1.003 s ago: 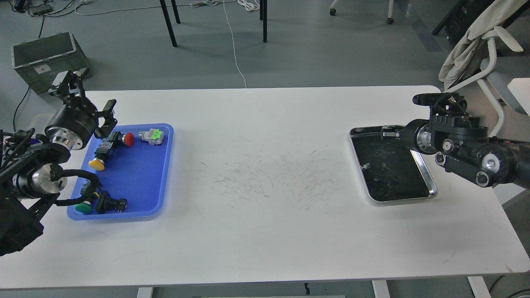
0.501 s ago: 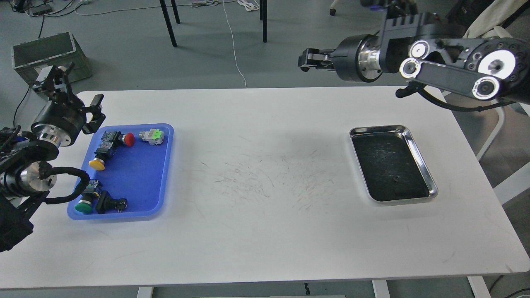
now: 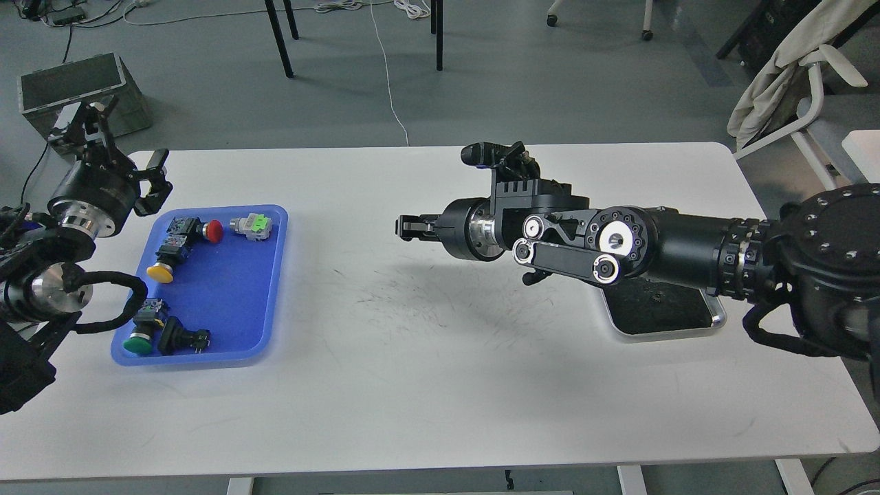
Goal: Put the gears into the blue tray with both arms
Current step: 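Lift the black part and carry it toward the table centre, then open the right gripper to set the part on the table, withdraw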
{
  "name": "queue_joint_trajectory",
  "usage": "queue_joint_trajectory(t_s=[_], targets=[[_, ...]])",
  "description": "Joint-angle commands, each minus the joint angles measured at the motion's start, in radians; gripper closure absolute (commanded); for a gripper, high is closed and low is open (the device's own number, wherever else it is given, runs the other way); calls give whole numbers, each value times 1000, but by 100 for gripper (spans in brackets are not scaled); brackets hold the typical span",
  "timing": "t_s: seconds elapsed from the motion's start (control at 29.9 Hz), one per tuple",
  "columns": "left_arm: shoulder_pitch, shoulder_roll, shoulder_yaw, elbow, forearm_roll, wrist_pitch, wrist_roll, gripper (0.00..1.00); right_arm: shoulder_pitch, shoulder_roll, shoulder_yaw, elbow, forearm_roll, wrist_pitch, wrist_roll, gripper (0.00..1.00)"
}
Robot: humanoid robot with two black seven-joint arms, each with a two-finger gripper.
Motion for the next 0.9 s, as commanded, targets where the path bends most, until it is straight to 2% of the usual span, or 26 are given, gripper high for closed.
queue_joint_trajectory(t_s=[0.0, 0.4, 0.47, 0.53, 0.63, 0.74, 0.77, 0.87], targets=[[-3, 0, 0, 1, 0, 0, 0, 2, -28, 0, 7, 38, 1, -4, 33, 97], [0, 1, 0, 1, -1, 0, -3, 2, -153, 0, 4, 75, -37, -3, 33, 95], [0, 1, 0, 1, 0, 0, -3, 2, -158, 0, 4, 72, -47, -4, 33, 91], [0, 1, 0, -1, -1, 0, -3, 2, -160, 0, 4, 70, -47, -12, 33, 78], [0, 4, 0, 1, 0, 0, -3, 2, -160, 0, 4, 70, -44, -45, 32, 39], [0, 4, 0, 1, 0, 0, -3, 2, -160, 0, 13, 69, -36, -79, 33, 14], [0, 6, 0, 1, 0, 1, -3, 2, -160, 0, 24, 66, -36, -84, 33, 8], [0, 8, 1, 1, 0, 1, -3, 2, -160, 0, 113, 41, -33, -84, 33, 6]])
